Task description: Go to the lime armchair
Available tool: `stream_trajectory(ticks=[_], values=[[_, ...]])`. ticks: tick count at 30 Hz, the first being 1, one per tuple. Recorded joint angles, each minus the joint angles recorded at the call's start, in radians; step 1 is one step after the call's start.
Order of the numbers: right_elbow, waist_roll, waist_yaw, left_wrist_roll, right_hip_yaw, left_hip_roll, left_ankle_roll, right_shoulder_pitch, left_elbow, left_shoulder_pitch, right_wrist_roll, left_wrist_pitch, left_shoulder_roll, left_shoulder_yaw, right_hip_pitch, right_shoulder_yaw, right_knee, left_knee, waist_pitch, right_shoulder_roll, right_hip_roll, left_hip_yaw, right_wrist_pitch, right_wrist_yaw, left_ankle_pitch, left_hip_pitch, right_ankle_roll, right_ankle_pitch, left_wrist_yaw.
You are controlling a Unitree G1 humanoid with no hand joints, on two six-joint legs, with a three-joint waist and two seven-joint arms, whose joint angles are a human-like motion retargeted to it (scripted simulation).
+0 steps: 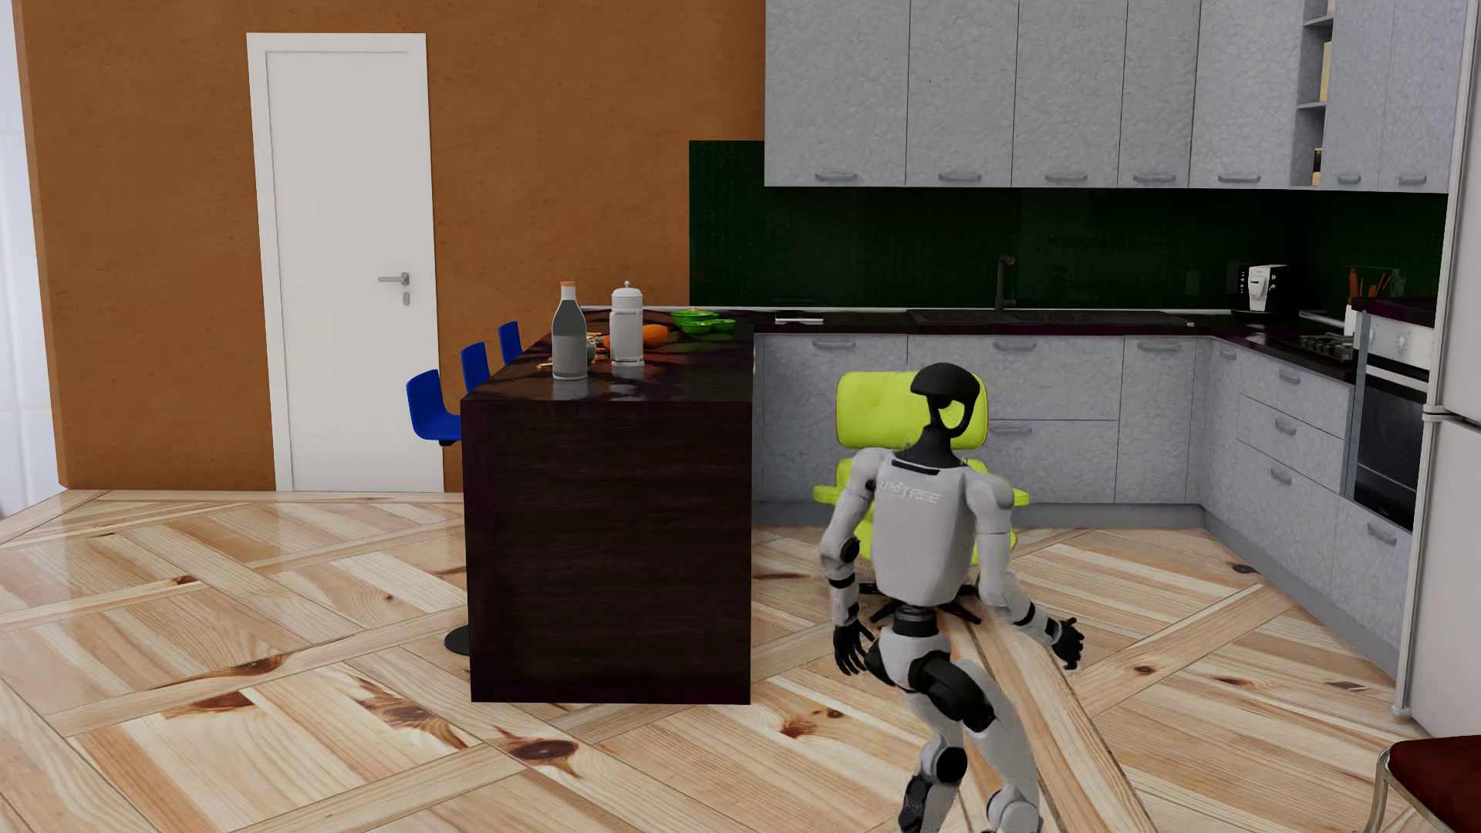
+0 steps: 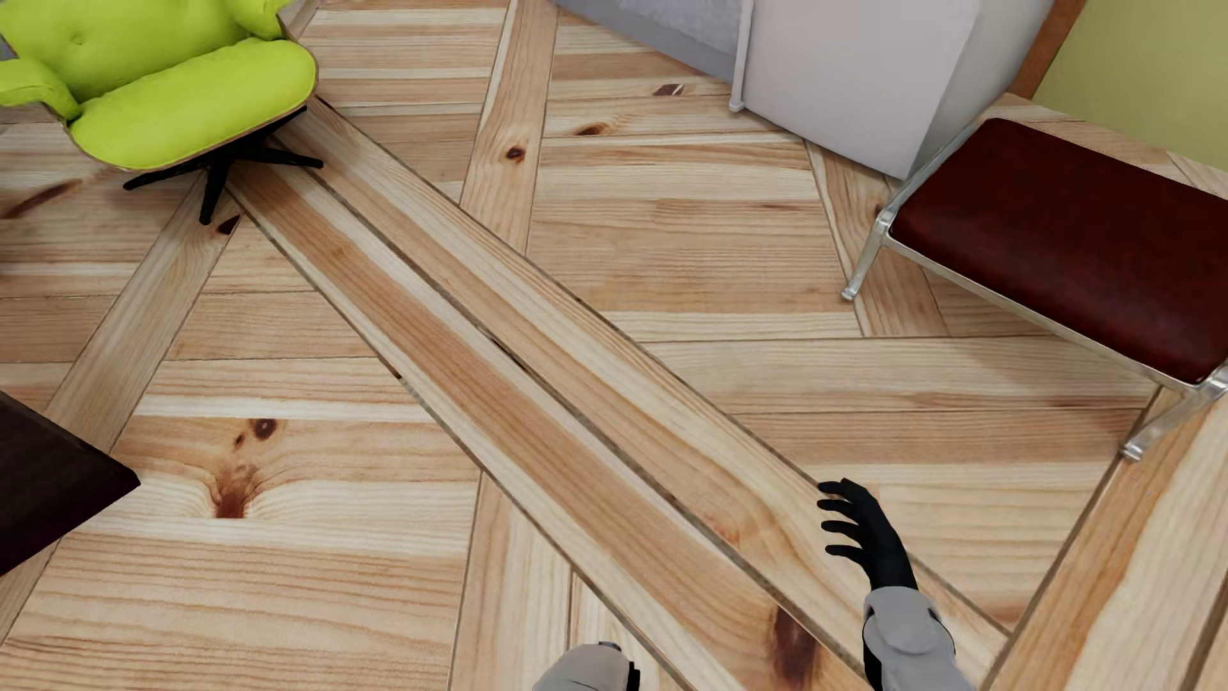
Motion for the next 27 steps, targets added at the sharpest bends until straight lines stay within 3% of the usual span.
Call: stream_trajectory(ticks=[1,2,3,5,6,7,8,9,10,11,12,13,14,15,17,18,20,21,22,23,25,26,27], values=[[0.061,0.0,-0.015,0.016,0.064,-0.018,0.017,-0.027,0.08,0.022,-0.002,-0.014,0.008,-0.068,-0.046,0.042,0.16,-0.059,-0.017,0.062,-0.006,0.004,-0.049,-0.002,0.003,0.049,0.024,0.062,0.024],[0.073,-0.02,-0.039,0.007,0.119,-0.052,0.019,0.018,0.125,0.001,-0.015,-0.013,0.022,-0.111,-0.091,0.106,0.253,-0.083,-0.023,0.065,0.005,-0.003,-0.09,0.016,-0.026,0.101,0.034,0.127,0.045],[0.087,-0.051,-0.084,-0.026,0.141,-0.082,0.016,0.094,0.095,-0.032,-0.044,-0.006,0.02,-0.095,-0.125,0.068,0.26,-0.123,-0.016,0.076,0.03,-0.02,-0.125,0.052,-0.045,0.167,0.038,0.103,0.063],[0.086,-0.11,-0.169,-0.095,0.134,-0.125,0.008,0.22,-0.034,-0.07,-0.114,-0.039,-0.048,-0.062,-0.171,-0.03,0.056,-0.124,-0.023,0.019,0.051,-0.049,-0.121,0.134,-0.102,0.248,0.042,0.009,0.105],[0.138,-0.105,-0.158,-0.119,0.112,-0.126,0.035,0.251,-0.03,-0.132,-0.126,-0.067,-0.075,-0.067,-0.135,-0.05,0.054,0.014,-0.021,-0.022,0.05,-0.065,-0.113,0.153,-0.074,0.221,-0.018,0.02,0.102],[0.127,-0.083,-0.141,-0.139,0.066,-0.099,0.065,0.253,0.017,-0.161,-0.112,-0.099,-0.061,-0.086,-0.088,-0.039,0.042,0.148,-0.031,-0.051,0.045,-0.048,-0.055,0.149,0.026,0.157,-0.127,-0.019,0.07],[0.1,-0.064,-0.114,-0.156,0.03,-0.06,0.105,0.235,0.034,-0.145,-0.087,-0.118,-0.053,-0.061,-0.029,-0.015,0.016,0.205,-0.039,-0.053,0.035,-0.007,0.014,0.128,0.082,0.107,-0.1,-0.051,0.024],[0.102,-0.044,-0.064,-0.162,-0.003,-0.026,0.116,0.203,0.011,-0.109,-0.057,-0.113,-0.048,-0.042,0.041,-0.007,-0.031,0.205,-0.051,-0.027,0.035,0.029,0.06,0.095,0.076,0.067,-0.106,-0.073,-0.017],[0.049,-0.031,-0.024,-0.156,-0.029,-0.019,0.073,0.133,-0.021,-0.079,-0.025,-0.091,-0.042,-0.021,0.109,-0.002,-0.067,0.163,-0.05,-0.002,0.023,0.049,0.113,0.064,0.031,0.036,-0.094,-0.097,-0.033],[0.02,-0.022,0.015,-0.145,-0.049,-0.025,0.026,0.057,-0.038,-0.049,0.005,-0.07,-0.031,-0.016,0.168,0.017,-0.095,0.109,-0.053,0.009,0.01,0.051,0.127,0.038,-0.009,0.01,-0.078,-0.124,-0.024],[-0.011,-0.011,0.027,-0.131,-0.053,-0.031,-0.008,-0.001,-0.047,-0.02,0.028,-0.051,-0.013,-0.035,0.197,0.028,-0.049,0.019,-0.053,0.037,-0.001,0.044,0.096,0.022,-0.017,-0.005,-0.056,-0.135,0.008],[0.022,-0.007,-0.016,-0.116,0.011,-0.027,0.044,-0.037,0.056,-0.012,0.033,-0.054,0.015,-0.086,0.112,0.042,0.174,-0.078,-0.051,0.085,0.018,0.029,0.016,0.025,0.043,0.025,-0.035,-0.016,0.055],[0.063,-0.041,-0.071,-0.111,0.091,-0.049,0.043,-0.009,0.15,-0.025,0.021,-0.05,0.024,-0.113,0.002,0.102,0.331,-0.077,-0.045,0.084,0.048,0.02,-0.064,0.043,0.015,0.055,-0.018,0.11,0.099],[0.07,-0.083,-0.136,-0.116,0.14,-0.074,0.039,0.077,0.133,-0.026,-0.011,-0.037,0.012,-0.075,-0.095,0.092,0.37,-0.095,-0.038,0.054,0.084,-0.001,-0.098,0.08,-0.013,0.094,-0.004,0.101,0.131],[0.092,-0.166,-0.251,-0.1,0.149,-0.112,0.024,0.209,0.067,-0.071,-0.107,-0.037,-0.006,-0.07,-0.253,-0.038,0.306,-0.161,-0.029,0.04,0.083,-0.055,-0.007,0.156,-0.06,0.203,0.025,0.011,0.161],[0.089,-0.203,-0.258,-0.074,0.145,-0.127,0.014,0.288,0.026,-0.134,-0.141,-0.038,-0.011,-0.066,-0.306,-0.057,0.225,-0.205,-0.033,0.024,0.06,-0.087,0.044,0.175,-0.08,0.262,0.044,0.018,0.148],[0.107,-0.221,-0.219,-0.011,0.129,-0.139,0.028,0.296,-0.048,-0.218,-0.146,-0.056,-0.049,-0.058,-0.26,-0.064,-0.083,-0.084,-0.008,-0.035,-0.014,-0.104,0.075,0.164,-0.088,0.3,0.097,0.084,0.095],[0.131,-0.184,-0.174,0.001,0.088,-0.112,0.075,0.262,-0.019,-0.242,-0.109,-0.065,-0.056,-0.066,-0.222,-0.057,-0.082,0.113,0.005,-0.067,-0.03,-0.08,0.033,0.129,0.021,0.235,0.094,0.231,0.06],[0.14,-0.125,-0.132,-0.008,0.046,-0.069,0.099,0.199,0.001,-0.216,-0.06,-0.072,-0.049,-0.071,-0.173,-0.059,-0.077,0.234,0.013,-0.073,-0.033,-0.036,-0.012,0.07,0.147,0.159,0.004,0.182,0.021],[0.107,-0.07,-0.083,-0.02,0.011,-0.038,0.066,0.146,-0.008,-0.152,-0.014,-0.075,-0.032,-0.044,-0.112,-0.053,-0.08,0.265,0.021,-0.052,-0.041,0.005,-0.042,0.008,0.16,0.104,-0.1,0.135,-0.013],[0.045,0.021,0.008,-0.024,-0.041,-0.005,0.011,0.061,-0.011,-0.042,0.024,-0.055,0.006,-0.003,-0.002,0.027,-0.094,0.096,-0.02,0.018,-0.062,0.029,-0.058,-0.068,0.014,0.051,-0.035,0.045,-0.014],[0.023,0.045,0.006,-0.027,-0.028,-0.008,0.001,0.007,0.007,0.007,0.01,-0.045,0.018,-0.011,0.031,0.063,-0.06,-0.048,-0.041,0.055,-0.067,0.015,-0.042,-0.068,-0.027,0.064,-0.024,-0.018,0.02],[0.026,0.043,-0.011,-0.044,0.022,-0.032,0.01,-0.027,0.092,0.012,-0.022,-0.042,0.035,-0.06,0.011,0.089,0.07,-0.075,-0.041,0.066,-0.083,0.016,-0.032,-0.043,-0.049,0.112,0.001,-0.023,0.066]])
